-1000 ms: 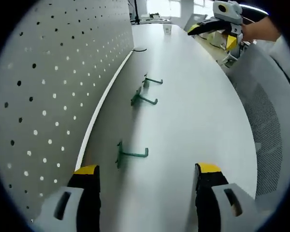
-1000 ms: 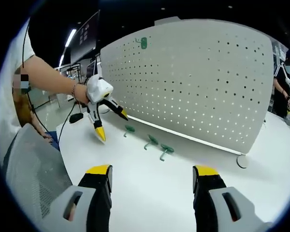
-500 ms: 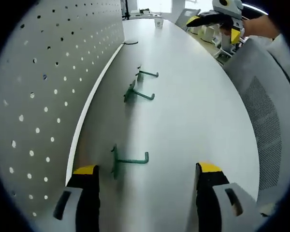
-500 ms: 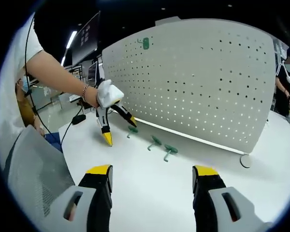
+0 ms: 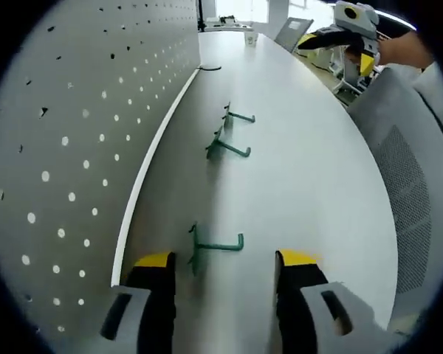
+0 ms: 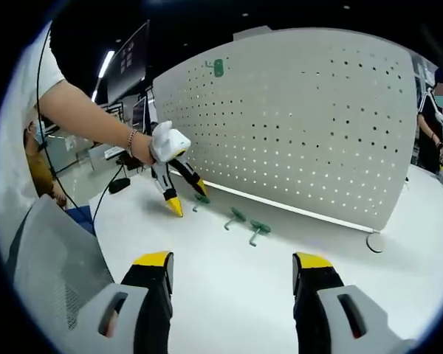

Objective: Insert the hook assembly into the mounting plate slot until the hook locks in place.

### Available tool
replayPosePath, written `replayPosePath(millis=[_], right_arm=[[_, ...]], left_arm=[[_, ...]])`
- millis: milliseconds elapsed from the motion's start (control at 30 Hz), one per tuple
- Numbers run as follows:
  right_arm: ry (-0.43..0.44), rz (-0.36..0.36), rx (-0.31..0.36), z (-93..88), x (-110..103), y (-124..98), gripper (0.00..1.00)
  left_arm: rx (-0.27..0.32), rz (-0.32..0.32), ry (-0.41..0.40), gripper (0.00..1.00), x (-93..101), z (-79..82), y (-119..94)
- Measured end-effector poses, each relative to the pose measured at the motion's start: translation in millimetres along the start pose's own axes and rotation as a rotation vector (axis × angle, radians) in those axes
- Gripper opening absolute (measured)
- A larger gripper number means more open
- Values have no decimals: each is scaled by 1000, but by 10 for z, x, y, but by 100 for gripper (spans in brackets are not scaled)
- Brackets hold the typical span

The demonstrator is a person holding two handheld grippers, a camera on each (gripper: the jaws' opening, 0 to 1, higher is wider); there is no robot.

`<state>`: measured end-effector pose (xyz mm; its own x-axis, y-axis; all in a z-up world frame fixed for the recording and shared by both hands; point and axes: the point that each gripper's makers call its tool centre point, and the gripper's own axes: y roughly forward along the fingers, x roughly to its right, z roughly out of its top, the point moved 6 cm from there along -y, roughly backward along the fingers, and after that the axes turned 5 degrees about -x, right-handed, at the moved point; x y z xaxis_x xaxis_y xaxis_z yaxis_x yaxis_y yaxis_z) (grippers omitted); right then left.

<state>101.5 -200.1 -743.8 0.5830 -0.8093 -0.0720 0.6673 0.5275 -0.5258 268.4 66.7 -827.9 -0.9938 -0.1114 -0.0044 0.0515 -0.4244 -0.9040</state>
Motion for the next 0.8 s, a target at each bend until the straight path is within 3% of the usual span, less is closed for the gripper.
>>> replayPosePath(millis=[400,800], right_arm=[[9,-10,5,-11,21,-33,61],[19,-25,18,6,52,-69,61]], left_arm=[[32,51,-88,27,-117,-20,0],[26,86,-114,16,-147,-39,-9]])
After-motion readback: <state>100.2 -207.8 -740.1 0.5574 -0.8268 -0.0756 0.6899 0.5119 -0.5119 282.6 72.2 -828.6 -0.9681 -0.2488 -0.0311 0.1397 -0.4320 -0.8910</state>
